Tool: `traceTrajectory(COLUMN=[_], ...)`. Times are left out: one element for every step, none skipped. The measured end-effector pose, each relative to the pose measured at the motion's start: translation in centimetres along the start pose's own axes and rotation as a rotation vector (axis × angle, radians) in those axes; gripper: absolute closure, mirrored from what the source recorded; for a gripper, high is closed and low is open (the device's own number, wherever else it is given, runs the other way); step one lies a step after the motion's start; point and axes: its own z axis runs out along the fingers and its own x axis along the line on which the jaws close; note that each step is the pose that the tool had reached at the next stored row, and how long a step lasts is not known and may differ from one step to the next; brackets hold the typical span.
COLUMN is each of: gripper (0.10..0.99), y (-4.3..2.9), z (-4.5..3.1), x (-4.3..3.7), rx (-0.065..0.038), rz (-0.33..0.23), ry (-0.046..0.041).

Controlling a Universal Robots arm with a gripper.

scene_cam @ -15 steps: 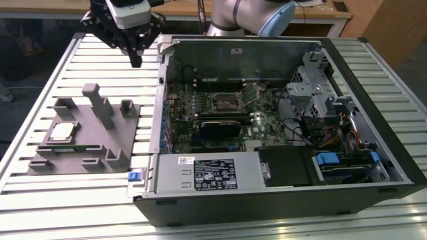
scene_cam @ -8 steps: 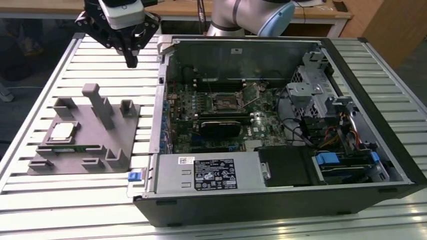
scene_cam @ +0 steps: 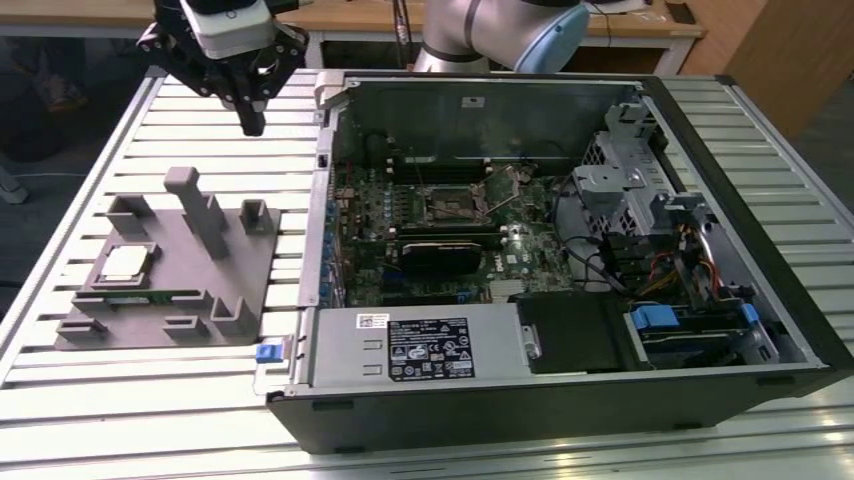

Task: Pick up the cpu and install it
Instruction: 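Reach for the cpu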

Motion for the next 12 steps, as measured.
traceTrajectory(gripper=[0.98, 0.98, 0.98, 0.98, 0.98, 0.98, 0.98, 0.98, 0.98, 0.98, 0.98, 0.98], y=[-0.01, -0.02, -0.03, -0.15, -0.16, -0.17, -0.18, -0.18, -0.19, -0.2, -0.21, -0.22], z=[0.0, 0.0, 0.0, 0.01, 0.01, 0.01, 0.01, 0.01, 0.01, 0.01, 0.01, 0.01], x=[0.11, 0.23, 0.35, 1.92, 2.05, 2.17, 2.29, 2.4, 2.52, 2.64, 2.76, 2.89], rx=[0.0, 0.0, 0.0, 0.0, 0.0, 0.0, 0.0, 0.0, 0.0, 0.0, 0.0, 0.0], rz=[0.0, 0.0, 0.0, 0.0, 0.0, 0.0, 0.0, 0.0, 0.0, 0.0, 0.0, 0.0], ry=[0.0, 0.0, 0.0, 0.0, 0.0001, 0.0, 0.0, 0.0, 0.0, 0.0, 0.0001, 0.0])
